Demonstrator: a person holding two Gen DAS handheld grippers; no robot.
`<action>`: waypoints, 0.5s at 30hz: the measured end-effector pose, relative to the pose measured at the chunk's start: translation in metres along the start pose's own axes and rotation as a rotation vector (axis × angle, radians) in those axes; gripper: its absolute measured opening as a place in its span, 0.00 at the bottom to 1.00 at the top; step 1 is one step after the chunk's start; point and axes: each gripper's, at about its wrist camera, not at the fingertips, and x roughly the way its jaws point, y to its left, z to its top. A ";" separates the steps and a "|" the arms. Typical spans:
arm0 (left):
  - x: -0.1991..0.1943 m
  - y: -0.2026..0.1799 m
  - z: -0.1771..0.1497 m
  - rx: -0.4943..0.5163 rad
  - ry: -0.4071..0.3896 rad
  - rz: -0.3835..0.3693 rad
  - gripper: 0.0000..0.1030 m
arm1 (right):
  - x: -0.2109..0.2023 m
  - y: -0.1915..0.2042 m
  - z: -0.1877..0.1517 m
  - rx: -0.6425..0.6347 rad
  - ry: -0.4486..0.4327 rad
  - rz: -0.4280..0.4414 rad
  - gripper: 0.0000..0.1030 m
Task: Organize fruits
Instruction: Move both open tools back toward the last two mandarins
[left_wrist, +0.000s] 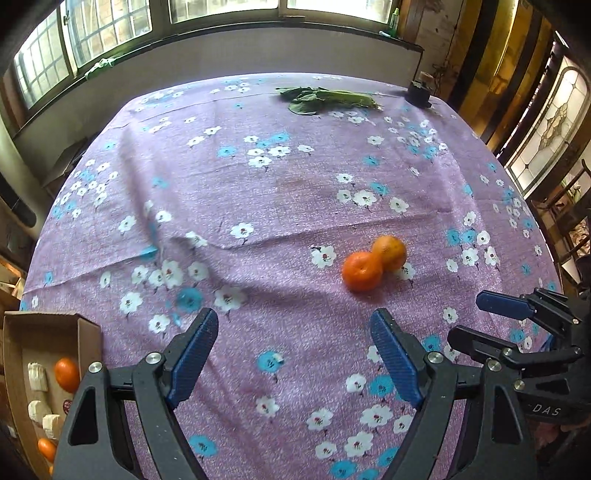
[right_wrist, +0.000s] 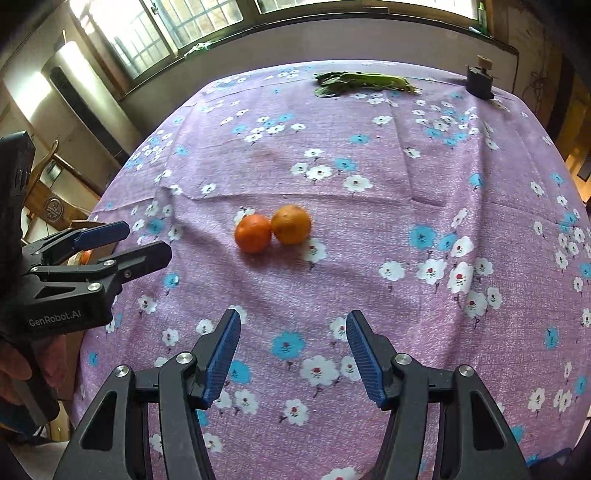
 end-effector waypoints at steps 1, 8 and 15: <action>0.002 -0.001 0.002 0.002 0.001 0.000 0.81 | 0.000 -0.002 0.002 0.004 -0.004 -0.001 0.62; 0.015 -0.010 0.010 0.034 0.007 -0.001 0.81 | 0.005 -0.010 0.015 0.018 -0.023 -0.012 0.66; 0.029 -0.016 0.013 0.061 0.016 -0.026 0.81 | 0.014 -0.017 0.023 0.016 -0.015 -0.016 0.67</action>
